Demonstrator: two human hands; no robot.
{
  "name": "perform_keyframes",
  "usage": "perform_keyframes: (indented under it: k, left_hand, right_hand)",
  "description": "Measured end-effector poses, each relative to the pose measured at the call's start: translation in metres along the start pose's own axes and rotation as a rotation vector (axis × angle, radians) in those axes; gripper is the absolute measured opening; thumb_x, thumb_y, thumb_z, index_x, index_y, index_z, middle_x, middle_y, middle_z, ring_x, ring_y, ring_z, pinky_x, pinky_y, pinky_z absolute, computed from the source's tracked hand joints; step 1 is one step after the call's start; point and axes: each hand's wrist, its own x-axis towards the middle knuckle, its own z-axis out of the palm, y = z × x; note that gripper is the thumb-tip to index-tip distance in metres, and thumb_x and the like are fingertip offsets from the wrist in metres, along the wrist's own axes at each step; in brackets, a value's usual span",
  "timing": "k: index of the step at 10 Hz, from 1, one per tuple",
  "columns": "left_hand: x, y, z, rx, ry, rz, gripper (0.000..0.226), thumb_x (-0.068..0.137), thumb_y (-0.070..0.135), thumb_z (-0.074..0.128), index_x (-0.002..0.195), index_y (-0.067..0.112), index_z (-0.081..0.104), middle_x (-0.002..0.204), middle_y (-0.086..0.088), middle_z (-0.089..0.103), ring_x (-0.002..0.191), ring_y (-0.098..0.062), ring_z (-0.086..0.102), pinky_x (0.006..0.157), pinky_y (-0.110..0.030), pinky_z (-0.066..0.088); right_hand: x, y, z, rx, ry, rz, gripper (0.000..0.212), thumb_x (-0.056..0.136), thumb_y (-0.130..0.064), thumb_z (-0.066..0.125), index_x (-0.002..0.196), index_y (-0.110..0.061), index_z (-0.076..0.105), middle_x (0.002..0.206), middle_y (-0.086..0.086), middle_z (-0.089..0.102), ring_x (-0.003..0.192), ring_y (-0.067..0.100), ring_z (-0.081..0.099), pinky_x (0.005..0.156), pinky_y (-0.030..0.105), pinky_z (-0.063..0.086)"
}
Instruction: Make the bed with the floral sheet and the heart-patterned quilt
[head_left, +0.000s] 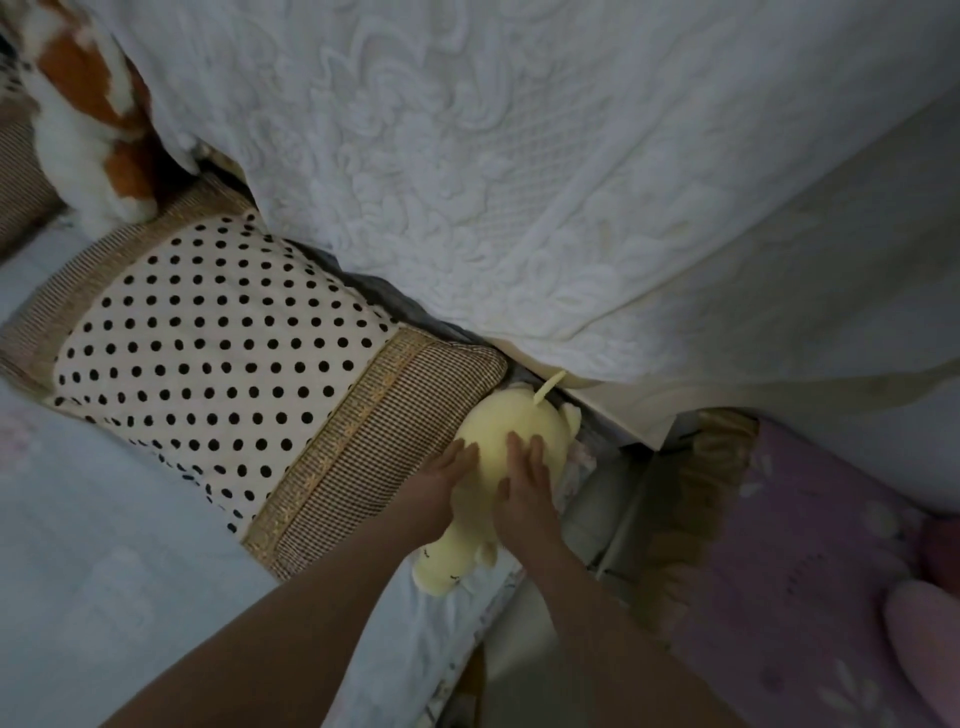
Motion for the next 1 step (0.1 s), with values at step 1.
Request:
perform_keyframes:
  k: [1]
  left_hand:
    - [-0.0053,0.0033,-0.0078,0.048,0.061,-0.025,0.089,0.09,-0.008,0.048,0.156,0.032,0.004,0.165,0.006,-0.002,0.151,-0.025,0.01,0.118,-0.036,0.028]
  right_hand:
    - [0.0007,-0.0029,-0.0064,0.024,0.047,0.012,0.061,0.103,-0.006,0.032,0.157,-0.019,0.006,0.164,0.009,-0.005,0.151,0.03,0.0,0.118,0.047,0.019]
